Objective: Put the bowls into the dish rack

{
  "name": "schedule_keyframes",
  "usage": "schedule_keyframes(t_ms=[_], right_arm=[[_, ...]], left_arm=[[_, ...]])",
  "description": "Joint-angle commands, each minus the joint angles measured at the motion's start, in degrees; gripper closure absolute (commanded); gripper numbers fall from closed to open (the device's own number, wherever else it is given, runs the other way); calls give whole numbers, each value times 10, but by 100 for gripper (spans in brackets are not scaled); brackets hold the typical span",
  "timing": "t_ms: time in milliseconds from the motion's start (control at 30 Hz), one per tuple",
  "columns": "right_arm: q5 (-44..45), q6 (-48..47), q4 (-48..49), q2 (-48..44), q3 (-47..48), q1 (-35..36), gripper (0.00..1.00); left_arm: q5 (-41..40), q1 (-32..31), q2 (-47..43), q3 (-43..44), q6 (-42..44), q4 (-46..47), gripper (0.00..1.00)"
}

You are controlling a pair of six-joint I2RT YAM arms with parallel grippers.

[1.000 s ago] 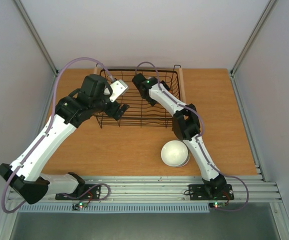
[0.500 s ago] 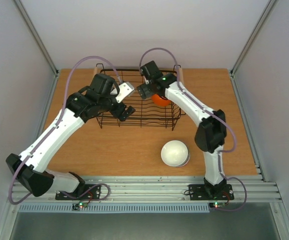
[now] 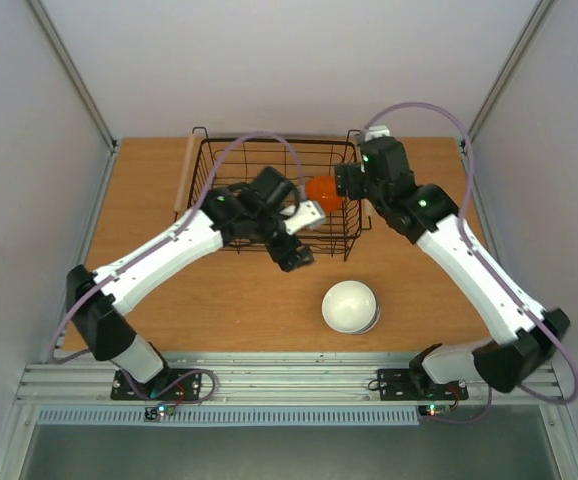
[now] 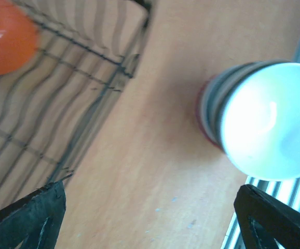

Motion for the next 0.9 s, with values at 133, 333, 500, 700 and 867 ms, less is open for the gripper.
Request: schedule_keyframes(t_ms=[133, 333, 500, 700, 867], right_arm=[[35, 56, -39, -131, -98, 2, 2], [22, 81, -57, -183, -146, 2, 2], [35, 86, -65, -186, -165, 2, 2], [39, 89, -67, -193, -178, 2, 1], [39, 90, -72, -208, -187, 2, 2]], left_arm=[[49, -85, 104, 67, 3, -46, 20], [36, -102, 150, 91, -4, -54, 27], [35, -124, 172, 97, -1, -59, 29], [30, -150, 199, 115, -3, -61, 35], [29, -161, 226, 128, -8, -65, 41]])
